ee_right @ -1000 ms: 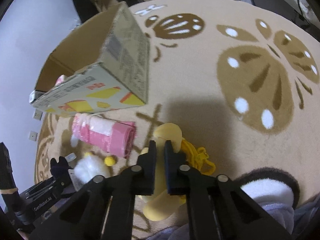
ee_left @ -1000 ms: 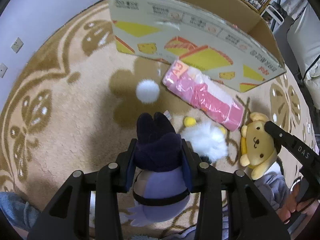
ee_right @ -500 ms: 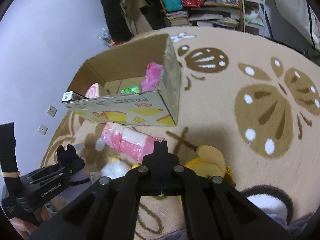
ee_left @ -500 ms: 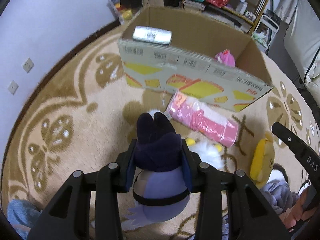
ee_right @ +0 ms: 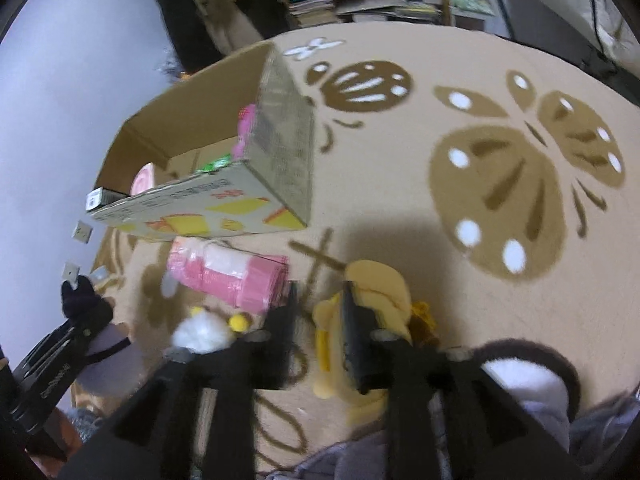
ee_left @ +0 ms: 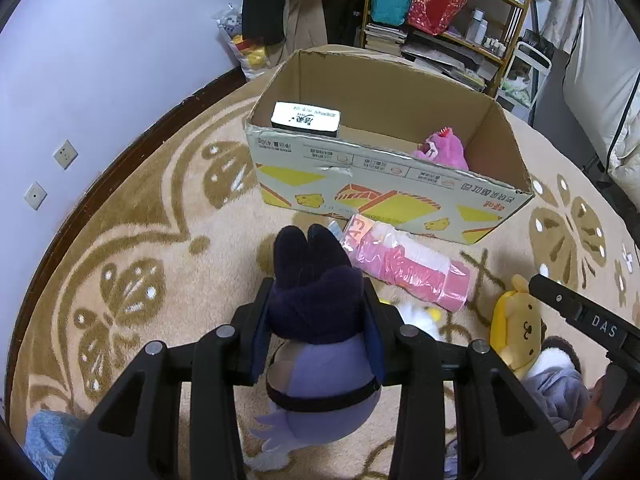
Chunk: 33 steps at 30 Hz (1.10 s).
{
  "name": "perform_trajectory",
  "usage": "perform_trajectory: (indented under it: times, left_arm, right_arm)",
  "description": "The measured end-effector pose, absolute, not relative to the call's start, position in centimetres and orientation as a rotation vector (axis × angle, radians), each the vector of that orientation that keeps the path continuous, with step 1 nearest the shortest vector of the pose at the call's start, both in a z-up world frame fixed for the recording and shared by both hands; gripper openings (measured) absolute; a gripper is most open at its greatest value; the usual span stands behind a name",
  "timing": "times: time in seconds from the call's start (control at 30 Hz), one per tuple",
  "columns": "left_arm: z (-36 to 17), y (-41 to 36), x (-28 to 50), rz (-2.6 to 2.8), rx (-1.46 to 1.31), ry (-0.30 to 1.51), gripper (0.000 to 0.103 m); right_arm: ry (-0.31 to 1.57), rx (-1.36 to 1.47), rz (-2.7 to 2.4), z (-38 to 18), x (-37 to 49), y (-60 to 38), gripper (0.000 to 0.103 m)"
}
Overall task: Organize soft objects
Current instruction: 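Carry both plushes over the box and open both tools to drop them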
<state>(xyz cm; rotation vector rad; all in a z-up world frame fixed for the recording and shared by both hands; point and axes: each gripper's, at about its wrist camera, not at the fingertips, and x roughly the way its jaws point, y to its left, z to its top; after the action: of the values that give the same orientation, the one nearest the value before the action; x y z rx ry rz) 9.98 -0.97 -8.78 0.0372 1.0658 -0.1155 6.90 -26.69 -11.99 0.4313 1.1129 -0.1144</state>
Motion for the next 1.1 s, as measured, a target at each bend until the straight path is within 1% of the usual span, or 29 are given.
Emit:
perform_trajectory:
  times: [0.03, 0.17, 0.27, 0.33, 0.4, 0.53, 0.57, 0.63, 0.67, 0.73, 0.8, 0.9, 1.1]
  left_arm:
    - [-8.8, -1.0, 10.0, -0.116, 0.037, 1.064, 0.038]
    - [-8.7, -1.0, 10.0, -0.112, 0.040, 1.058, 0.038]
    - [-8.8, -1.0, 10.1, -0.113, 0.038, 1.058, 0.038]
    - [-8.7, -1.0, 10.1, -0.109, 0.039, 1.054, 0.038]
    - [-8.7, -1.0, 10.1, -0.107, 0.039, 1.052, 0.038]
    - [-8.6, -0.9, 10.1, -0.109, 0.035, 1.048, 0.038]
    - [-8.5, -0.9, 10.2, -0.109, 0.035, 1.046, 0.038]
    - [-8.5, -0.9, 10.2, -0.106, 0.035, 1.044, 0.038]
    - [-8.5, -0.9, 10.2, -0.105, 0.034, 1.044, 0.038]
    - [-8.5, -0.9, 10.3, -0.103, 0.033, 1.047, 0.038]
    - [-8.5, -0.9, 10.3, -0.099, 0.033, 1.045, 0.038]
    - [-8.5, -0.9, 10.4, -0.100, 0.034, 1.045, 0.038]
    - [-8.0, -0.8, 10.5, -0.096, 0.045, 1.026, 0.038]
  right_arm:
    - [1.116, 0.431, -0.117, -12.1, 6.9, -26.7, 0.063]
    - [1.187, 0.413, -0.151, -13.4, 7.4, -26.7, 0.068]
    - [1.274, 0.435, -0.164, -15.3, 7.8, -26.9, 0.069]
    - [1.299, 0.434, -0.178, -16.0, 8.0, -26.9, 0.074]
    - [1.318, 0.445, -0.166, -16.5, 8.2, -26.9, 0.081]
    - [1.358, 0.428, -0.190, -17.6, 8.3, -26.9, 0.083]
    - [1.360, 0.428, -0.195, -17.8, 8.3, -26.9, 0.083]
    - [1.366, 0.421, -0.217, -17.9, 8.2, -27.2, 0.074]
    - [1.366, 0.418, -0.234, -18.0, 8.2, -27.3, 0.062]
    - [1.356, 0.453, -0.233, -18.1, 8.0, -27.8, 0.062]
    - [1.342, 0.465, -0.227, -18.0, 7.8, -28.1, 0.056]
    - [1.284, 0.467, -0.198, -17.0, 7.5, -28.1, 0.050]
    - [1.176, 0.418, -0.094, -13.5, 7.0, -26.6, 0.048]
